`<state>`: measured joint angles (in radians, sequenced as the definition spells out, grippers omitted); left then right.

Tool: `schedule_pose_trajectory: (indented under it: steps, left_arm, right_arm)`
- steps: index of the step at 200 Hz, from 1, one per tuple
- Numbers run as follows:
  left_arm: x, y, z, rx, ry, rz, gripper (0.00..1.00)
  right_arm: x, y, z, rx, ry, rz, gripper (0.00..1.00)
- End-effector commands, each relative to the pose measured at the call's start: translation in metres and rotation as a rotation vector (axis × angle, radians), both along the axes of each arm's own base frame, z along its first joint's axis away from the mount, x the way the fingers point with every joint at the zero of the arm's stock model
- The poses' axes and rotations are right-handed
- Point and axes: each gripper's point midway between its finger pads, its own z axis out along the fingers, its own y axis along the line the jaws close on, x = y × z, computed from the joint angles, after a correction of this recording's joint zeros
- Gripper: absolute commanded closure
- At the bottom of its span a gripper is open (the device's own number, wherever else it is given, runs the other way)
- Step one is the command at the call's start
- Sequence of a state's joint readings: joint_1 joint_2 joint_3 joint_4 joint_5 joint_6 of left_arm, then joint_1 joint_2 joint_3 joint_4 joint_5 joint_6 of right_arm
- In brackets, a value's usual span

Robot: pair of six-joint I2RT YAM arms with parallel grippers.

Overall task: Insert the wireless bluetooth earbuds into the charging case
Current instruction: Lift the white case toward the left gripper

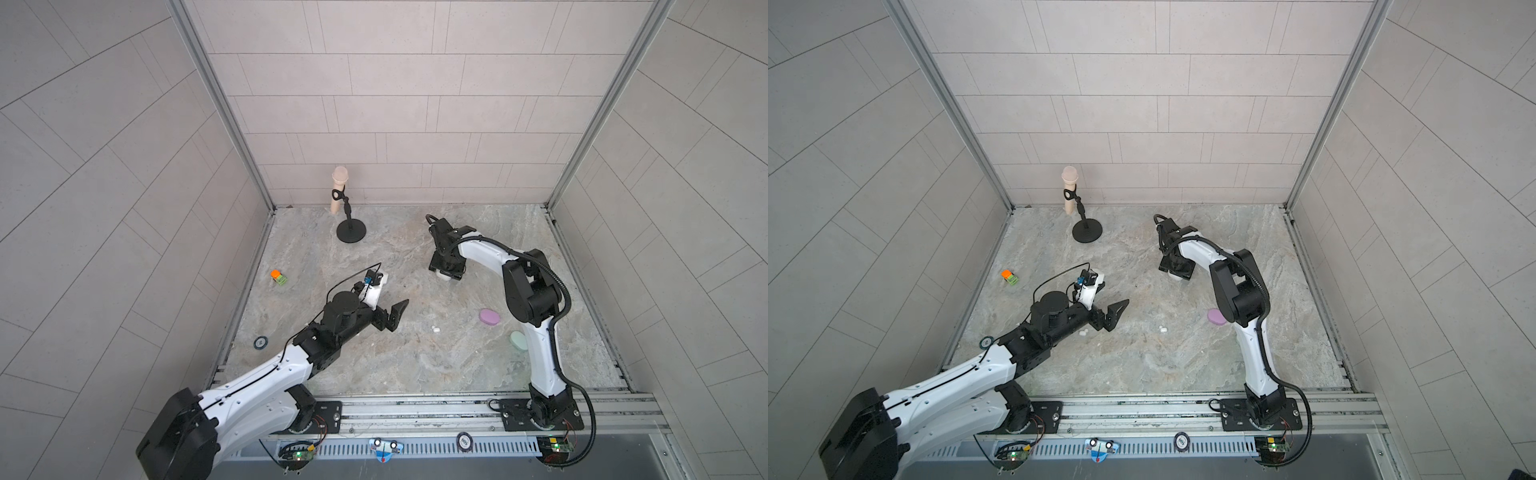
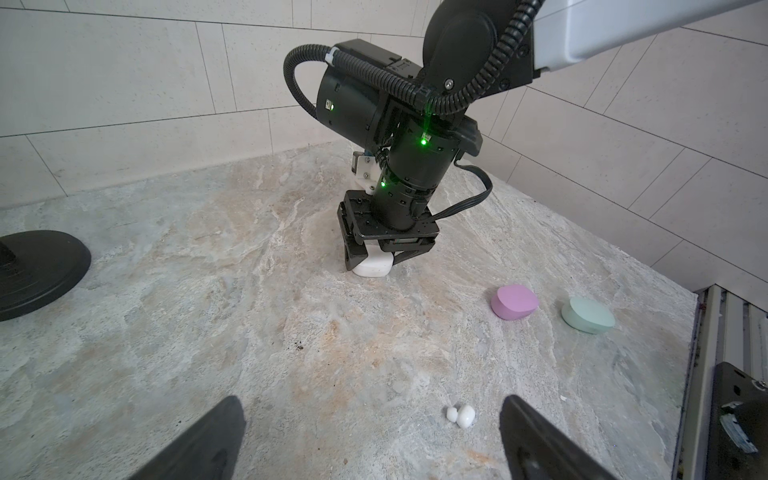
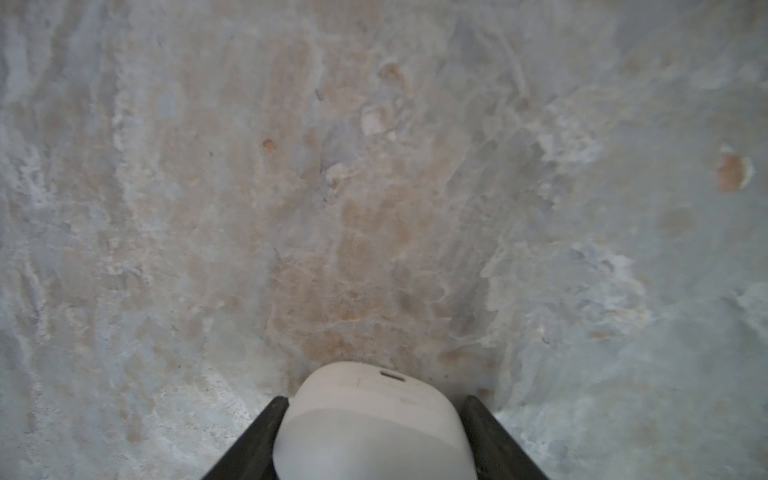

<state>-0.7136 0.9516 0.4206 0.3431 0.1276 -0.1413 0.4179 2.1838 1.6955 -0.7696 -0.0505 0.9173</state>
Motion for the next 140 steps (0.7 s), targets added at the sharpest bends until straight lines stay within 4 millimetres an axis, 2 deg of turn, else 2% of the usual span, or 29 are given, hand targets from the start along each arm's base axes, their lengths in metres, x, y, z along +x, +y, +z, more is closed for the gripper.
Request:
schedule_pose_trajectory:
  steps: [1, 44, 79, 115, 140]
  left_arm:
    - [0.001, 0.003, 0.004, -0.01, -0.013, 0.013, 0.0]
    - [0.0, 0.0, -0.003, 0.005, 0.0, -0.007, 0.0]
    - [-0.004, -0.007, -0.01, 0.039, 0.01, -0.044, 0.0]
    - [-0.01, -0.018, -0.016, 0.092, 0.009, -0.113, 0.0]
    - [-0.015, -0.027, -0.021, 0.118, 0.007, -0.177, 0.0]
  right_arm:
    - [-0.006, -0.006, 0.008, -0.01, -0.002, -0.018, 0.35]
    - [-0.011, -0.002, 0.024, 0.019, -0.016, 0.026, 0.37]
    - [-0.024, 0.003, 0.038, 0.058, -0.008, 0.107, 0.38]
    - [-0.049, 0.007, 0.063, 0.104, -0.007, 0.237, 0.38]
    - [-0.073, 0.01, 0.084, 0.125, 0.006, 0.362, 0.38]
